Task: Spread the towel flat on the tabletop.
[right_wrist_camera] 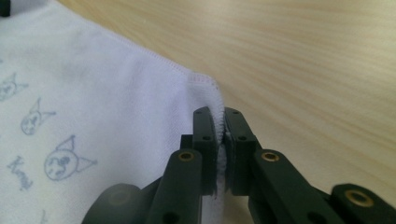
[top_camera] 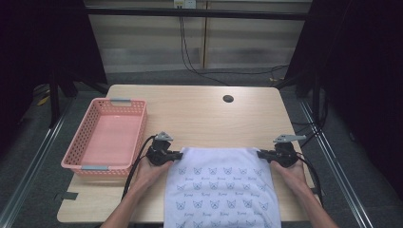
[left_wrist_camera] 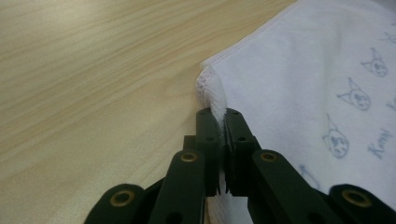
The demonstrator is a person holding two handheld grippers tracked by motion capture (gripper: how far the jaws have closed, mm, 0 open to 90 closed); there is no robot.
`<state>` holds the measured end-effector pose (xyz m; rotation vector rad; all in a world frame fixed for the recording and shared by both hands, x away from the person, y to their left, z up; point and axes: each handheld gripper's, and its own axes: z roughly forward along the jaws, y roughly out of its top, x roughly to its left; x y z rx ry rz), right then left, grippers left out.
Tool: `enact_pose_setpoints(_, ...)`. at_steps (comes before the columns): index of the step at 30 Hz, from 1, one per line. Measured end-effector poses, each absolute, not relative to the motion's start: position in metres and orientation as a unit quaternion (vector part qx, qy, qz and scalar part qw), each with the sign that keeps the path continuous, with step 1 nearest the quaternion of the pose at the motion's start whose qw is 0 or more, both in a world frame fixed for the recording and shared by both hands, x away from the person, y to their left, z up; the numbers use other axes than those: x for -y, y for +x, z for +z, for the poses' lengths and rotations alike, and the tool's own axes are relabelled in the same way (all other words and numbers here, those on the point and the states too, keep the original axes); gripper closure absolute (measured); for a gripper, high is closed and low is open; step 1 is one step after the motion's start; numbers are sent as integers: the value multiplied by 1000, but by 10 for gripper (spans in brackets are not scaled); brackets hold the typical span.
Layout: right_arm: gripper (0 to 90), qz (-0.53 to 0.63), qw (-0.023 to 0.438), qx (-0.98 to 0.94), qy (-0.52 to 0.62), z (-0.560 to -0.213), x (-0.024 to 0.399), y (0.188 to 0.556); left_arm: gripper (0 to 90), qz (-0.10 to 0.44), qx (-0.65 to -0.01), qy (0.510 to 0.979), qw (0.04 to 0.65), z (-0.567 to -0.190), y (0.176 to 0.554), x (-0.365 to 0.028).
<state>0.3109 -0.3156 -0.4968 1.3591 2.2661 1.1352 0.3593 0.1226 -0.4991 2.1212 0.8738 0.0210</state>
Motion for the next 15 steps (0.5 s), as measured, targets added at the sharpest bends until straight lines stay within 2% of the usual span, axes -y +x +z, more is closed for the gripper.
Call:
enact_pose_setpoints(12,853,468,147,-741,458,-451,330,317,865,36,-344,804,484,-448,354,-136)
enact_pose_setpoints(15,853,476,155,-738,453,-436,331,321,866,53,-336,807,482,-435,357,-139)
